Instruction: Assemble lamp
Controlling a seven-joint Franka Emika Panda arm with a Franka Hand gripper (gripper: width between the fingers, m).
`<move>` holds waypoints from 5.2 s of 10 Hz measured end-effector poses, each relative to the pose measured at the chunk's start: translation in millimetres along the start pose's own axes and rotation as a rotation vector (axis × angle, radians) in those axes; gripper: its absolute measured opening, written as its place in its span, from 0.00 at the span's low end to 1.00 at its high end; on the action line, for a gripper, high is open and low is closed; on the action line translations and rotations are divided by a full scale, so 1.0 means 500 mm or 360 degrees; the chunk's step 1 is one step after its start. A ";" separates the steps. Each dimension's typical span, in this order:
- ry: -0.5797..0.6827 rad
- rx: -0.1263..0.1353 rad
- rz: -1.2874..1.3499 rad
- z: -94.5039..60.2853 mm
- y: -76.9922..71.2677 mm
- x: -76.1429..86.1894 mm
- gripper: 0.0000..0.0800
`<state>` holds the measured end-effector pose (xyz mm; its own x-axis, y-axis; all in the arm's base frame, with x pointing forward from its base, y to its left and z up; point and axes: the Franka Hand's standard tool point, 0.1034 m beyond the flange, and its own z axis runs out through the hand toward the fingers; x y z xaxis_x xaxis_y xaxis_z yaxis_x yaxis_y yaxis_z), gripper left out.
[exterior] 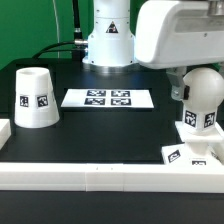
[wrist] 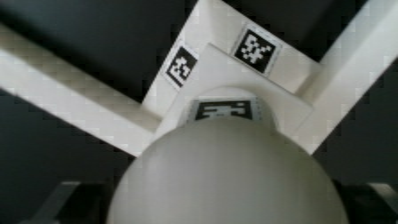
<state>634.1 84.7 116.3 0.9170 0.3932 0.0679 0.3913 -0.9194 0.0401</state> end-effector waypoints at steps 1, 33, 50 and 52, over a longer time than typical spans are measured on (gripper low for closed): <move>0.0002 0.0002 0.0179 -0.001 0.002 0.000 0.72; -0.0083 0.0101 0.1424 -0.092 -0.048 -0.113 0.87; -0.0049 0.0278 0.0748 -0.042 0.208 -0.509 0.87; -0.0063 0.0290 0.0690 -0.031 0.232 -0.527 0.87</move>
Offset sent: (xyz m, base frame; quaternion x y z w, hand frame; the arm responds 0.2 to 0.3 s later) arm -0.0103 0.0078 -0.0080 0.0512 -0.0135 0.2556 0.9653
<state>436.7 -125.6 118.7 0.9997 -0.0248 0.0017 -0.0242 -0.9869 -0.1593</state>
